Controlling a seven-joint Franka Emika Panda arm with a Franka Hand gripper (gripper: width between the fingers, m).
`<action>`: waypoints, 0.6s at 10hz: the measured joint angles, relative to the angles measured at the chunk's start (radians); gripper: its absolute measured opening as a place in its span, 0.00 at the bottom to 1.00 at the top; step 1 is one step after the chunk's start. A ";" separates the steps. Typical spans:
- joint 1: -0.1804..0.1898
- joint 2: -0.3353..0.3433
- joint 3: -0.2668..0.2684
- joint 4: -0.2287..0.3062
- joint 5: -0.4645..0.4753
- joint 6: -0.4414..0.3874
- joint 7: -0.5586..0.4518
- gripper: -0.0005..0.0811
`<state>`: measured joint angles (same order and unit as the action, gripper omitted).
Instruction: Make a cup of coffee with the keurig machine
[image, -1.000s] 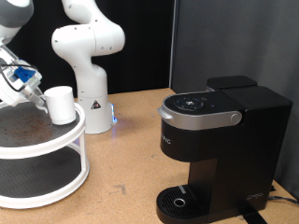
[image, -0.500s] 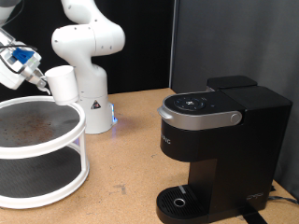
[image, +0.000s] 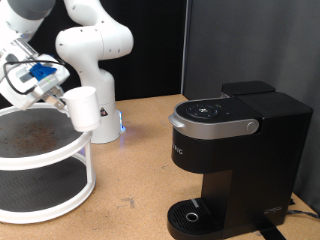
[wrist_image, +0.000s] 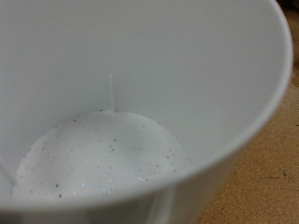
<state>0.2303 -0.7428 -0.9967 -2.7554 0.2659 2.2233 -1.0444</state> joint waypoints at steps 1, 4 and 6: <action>0.041 0.007 0.005 -0.013 0.036 0.063 0.016 0.09; 0.178 0.026 0.007 -0.023 0.113 0.196 0.029 0.09; 0.269 0.050 0.007 -0.023 0.151 0.262 0.034 0.09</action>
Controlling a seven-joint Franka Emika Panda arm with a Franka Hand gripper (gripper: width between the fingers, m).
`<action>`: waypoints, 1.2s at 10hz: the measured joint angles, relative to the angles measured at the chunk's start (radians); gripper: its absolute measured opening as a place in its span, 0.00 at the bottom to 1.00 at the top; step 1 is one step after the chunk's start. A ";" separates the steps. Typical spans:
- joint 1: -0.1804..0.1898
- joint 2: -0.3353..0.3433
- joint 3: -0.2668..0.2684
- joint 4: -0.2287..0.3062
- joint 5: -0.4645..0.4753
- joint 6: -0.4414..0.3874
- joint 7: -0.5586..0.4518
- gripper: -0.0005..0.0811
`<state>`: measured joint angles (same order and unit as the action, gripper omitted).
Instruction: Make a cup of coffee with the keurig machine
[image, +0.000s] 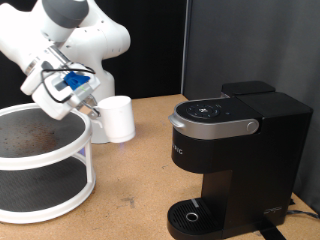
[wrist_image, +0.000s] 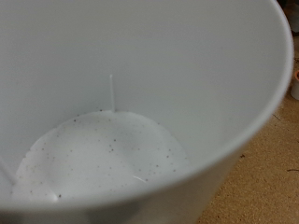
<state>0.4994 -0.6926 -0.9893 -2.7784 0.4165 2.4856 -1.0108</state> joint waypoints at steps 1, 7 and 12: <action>0.036 0.026 -0.006 0.005 0.013 0.026 0.005 0.09; 0.066 0.126 0.035 -0.038 -0.001 0.113 0.047 0.09; 0.454 0.266 -0.192 -0.033 0.195 0.363 -0.057 0.09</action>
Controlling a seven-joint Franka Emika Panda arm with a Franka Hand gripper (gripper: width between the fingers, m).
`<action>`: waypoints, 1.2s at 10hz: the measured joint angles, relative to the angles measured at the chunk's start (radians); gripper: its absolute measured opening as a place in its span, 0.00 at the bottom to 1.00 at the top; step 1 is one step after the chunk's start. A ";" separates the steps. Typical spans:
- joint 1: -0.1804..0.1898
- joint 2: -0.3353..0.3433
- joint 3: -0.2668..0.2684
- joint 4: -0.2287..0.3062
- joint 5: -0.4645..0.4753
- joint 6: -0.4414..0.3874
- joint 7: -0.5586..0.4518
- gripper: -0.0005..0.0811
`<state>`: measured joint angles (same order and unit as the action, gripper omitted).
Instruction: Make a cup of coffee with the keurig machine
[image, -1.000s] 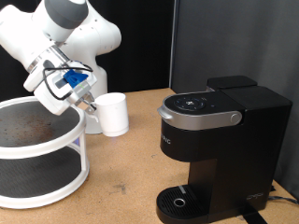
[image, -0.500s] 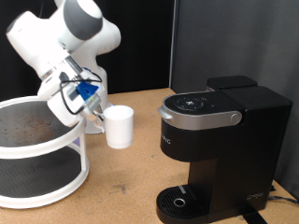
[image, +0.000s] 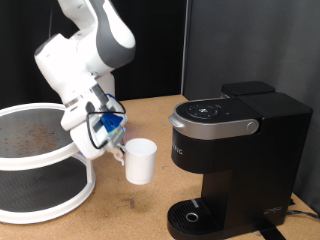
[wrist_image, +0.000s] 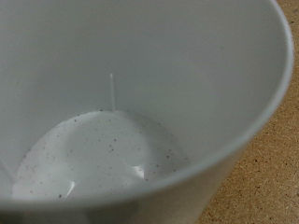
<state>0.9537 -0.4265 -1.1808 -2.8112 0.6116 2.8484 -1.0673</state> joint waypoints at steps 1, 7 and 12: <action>0.108 -0.002 -0.093 0.004 0.035 0.045 -0.039 0.09; 0.544 -0.165 -0.454 0.035 0.069 0.302 -0.087 0.09; 0.726 -0.258 -0.568 0.082 0.062 0.418 -0.087 0.09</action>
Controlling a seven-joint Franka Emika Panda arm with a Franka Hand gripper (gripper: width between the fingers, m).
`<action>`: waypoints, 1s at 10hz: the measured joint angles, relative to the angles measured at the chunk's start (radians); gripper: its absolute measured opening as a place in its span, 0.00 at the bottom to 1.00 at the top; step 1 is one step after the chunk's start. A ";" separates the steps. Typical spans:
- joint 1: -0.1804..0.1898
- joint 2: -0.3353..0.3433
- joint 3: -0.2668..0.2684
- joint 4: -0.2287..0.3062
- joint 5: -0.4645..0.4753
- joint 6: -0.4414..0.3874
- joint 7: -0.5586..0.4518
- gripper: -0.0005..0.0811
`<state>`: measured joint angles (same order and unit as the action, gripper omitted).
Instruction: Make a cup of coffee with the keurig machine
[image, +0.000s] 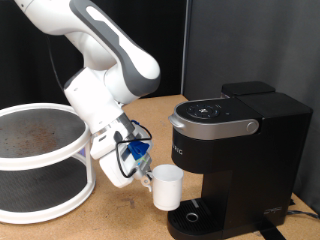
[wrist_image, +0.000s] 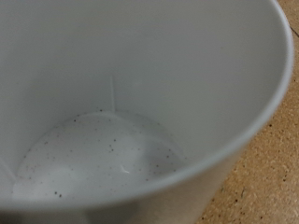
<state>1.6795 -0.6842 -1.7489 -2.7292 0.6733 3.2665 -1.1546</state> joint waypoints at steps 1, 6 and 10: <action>0.029 -0.017 -0.013 0.013 -0.001 0.017 0.000 0.09; 0.139 -0.054 -0.064 0.063 -0.002 0.046 0.000 0.09; 0.210 -0.082 -0.100 0.081 -0.005 0.084 0.000 0.09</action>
<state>1.8890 -0.7659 -1.8489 -2.6480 0.6678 3.3510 -1.1546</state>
